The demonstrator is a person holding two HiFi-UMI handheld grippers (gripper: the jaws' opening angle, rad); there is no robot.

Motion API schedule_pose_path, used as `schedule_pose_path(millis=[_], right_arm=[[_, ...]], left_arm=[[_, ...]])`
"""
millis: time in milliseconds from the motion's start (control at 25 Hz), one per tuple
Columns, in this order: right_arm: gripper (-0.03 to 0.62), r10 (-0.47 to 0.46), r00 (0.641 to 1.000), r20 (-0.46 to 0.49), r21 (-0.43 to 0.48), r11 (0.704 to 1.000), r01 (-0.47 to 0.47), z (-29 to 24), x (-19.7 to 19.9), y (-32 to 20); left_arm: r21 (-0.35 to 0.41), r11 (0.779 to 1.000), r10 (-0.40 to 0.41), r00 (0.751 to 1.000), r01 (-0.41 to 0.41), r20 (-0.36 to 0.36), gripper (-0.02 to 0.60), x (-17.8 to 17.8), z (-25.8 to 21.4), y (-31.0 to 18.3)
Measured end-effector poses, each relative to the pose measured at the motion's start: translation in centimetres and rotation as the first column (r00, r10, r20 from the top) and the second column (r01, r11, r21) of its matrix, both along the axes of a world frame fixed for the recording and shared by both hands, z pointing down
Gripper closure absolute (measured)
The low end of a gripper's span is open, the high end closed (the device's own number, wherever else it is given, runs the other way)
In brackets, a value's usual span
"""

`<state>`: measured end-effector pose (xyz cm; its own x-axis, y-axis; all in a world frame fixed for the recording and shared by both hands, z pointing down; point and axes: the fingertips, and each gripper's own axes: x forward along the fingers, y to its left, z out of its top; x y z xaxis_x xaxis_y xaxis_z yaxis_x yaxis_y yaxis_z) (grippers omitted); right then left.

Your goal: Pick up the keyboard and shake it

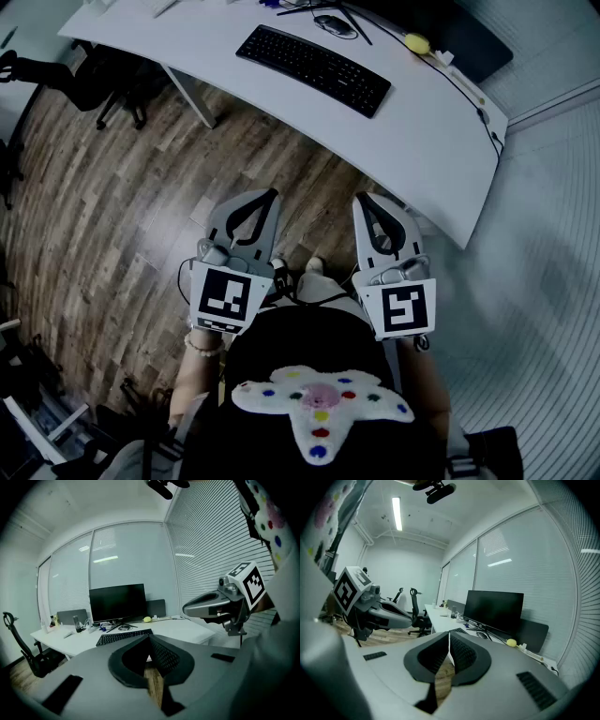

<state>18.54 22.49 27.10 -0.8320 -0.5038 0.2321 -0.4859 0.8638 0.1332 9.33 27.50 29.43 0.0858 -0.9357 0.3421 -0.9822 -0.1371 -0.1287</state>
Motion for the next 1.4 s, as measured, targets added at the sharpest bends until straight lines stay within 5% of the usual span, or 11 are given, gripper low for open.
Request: schedule_pose_path(millis=[840,1400], right_arm=[[0.559,0.003,1.0,-0.005,-0.008,1.0,-0.003,1.1,0.9,1.1],[0.559,0.079,0.997,-0.006,0.068,0.995,-0.079,-0.7,-3.4,1.5]], left_arm=[[0.021,1.0,0.014,1.0,-0.015,0.013,0.566,0.1,0.2,0.8],[0.057,0.998,0.038,0.999,-0.038,0.012,0.566,-5.2,-0.7,1.5]])
